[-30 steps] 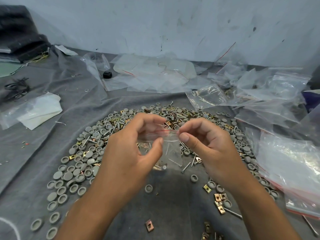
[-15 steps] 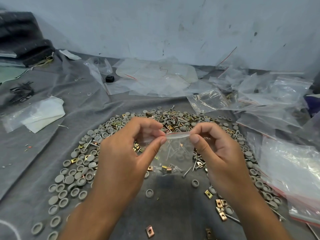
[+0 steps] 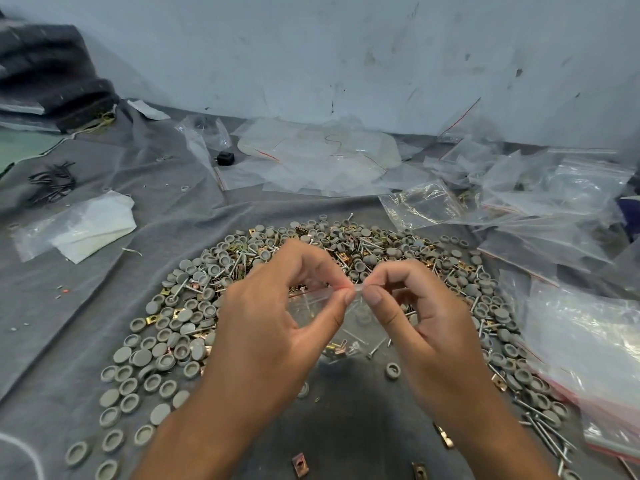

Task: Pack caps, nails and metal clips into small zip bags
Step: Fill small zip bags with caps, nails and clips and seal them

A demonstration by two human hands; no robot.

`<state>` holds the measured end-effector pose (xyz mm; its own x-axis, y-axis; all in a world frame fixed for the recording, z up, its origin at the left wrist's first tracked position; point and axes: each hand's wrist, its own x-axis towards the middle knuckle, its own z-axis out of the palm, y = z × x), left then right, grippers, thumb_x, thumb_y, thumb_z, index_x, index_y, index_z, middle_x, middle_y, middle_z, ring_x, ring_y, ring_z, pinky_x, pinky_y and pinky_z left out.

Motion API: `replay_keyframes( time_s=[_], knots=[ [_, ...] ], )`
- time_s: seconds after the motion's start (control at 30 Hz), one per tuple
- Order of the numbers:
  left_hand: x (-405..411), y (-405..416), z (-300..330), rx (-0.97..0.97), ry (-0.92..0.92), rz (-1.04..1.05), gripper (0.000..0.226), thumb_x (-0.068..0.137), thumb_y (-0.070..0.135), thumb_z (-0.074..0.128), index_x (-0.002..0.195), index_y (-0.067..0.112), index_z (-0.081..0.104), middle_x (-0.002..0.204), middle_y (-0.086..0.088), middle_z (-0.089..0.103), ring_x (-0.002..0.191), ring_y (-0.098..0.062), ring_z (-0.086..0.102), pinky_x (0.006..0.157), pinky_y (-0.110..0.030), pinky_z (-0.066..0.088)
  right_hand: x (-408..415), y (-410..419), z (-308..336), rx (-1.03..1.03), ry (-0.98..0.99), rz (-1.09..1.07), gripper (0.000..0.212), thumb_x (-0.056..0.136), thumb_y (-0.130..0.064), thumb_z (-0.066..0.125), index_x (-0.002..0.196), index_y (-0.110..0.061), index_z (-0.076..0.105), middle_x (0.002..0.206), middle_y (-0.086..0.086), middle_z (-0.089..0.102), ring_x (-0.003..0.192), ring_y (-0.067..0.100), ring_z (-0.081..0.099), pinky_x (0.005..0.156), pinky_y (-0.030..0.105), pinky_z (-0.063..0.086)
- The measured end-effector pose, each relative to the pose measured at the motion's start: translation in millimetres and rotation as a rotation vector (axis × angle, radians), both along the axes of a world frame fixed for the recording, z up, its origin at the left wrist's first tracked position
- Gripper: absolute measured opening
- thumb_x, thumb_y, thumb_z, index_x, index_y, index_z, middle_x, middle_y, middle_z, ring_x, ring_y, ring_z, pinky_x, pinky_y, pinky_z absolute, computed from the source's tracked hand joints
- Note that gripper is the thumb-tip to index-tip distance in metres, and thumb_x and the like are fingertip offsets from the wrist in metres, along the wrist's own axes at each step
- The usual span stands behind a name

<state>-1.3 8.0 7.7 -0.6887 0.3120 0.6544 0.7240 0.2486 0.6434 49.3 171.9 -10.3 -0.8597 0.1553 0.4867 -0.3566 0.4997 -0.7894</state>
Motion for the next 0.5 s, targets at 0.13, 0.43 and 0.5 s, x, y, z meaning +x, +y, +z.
replay_keyframes(
  time_s=[0.13, 0.43, 0.5],
  knots=[
    [-0.9, 0.0, -1.4, -0.023, -0.033, -0.003, 0.026, 0.086, 0.027, 0.08, 0.096, 0.033, 0.057, 0.091, 0.019, 0.068, 0.092, -0.004, 0.067, 0.079, -0.017, 0.049, 0.1, -2.2, -3.8, -0.01, 0.008, -0.014, 0.012, 0.1, -0.04, 0.053, 0.094, -0.032, 0.061, 0.087, -0.009, 0.061, 0.08, 0.015, 0.06, 0.069, 0.025, 0.046],
    [1.7, 1.4, 0.3, 0.029, -0.045, 0.023, 0.036, 0.087, 0.025, 0.078, 0.09, 0.039, 0.045, 0.09, 0.02, 0.07, 0.09, -0.003, 0.069, 0.07, -0.015, 0.048, 0.0, 4.8, -5.5, -0.128, -0.004, -0.001, 0.013, 0.098, -0.047, 0.053, 0.096, -0.036, 0.06, 0.085, -0.009, 0.059, 0.075, 0.013, 0.056, 0.067, 0.029, 0.045],
    [1.2, 1.2, 0.0, 0.046, -0.073, 0.015, 0.033, 0.086, 0.024, 0.078, 0.093, 0.036, 0.047, 0.092, 0.021, 0.071, 0.091, -0.003, 0.069, 0.071, -0.016, 0.049, 0.4, 7.1, -5.0, -0.187, 0.012, 0.008, 0.013, 0.098, -0.045, 0.053, 0.097, -0.035, 0.061, 0.085, -0.009, 0.06, 0.075, 0.008, 0.056, 0.066, 0.024, 0.047]
  ],
)
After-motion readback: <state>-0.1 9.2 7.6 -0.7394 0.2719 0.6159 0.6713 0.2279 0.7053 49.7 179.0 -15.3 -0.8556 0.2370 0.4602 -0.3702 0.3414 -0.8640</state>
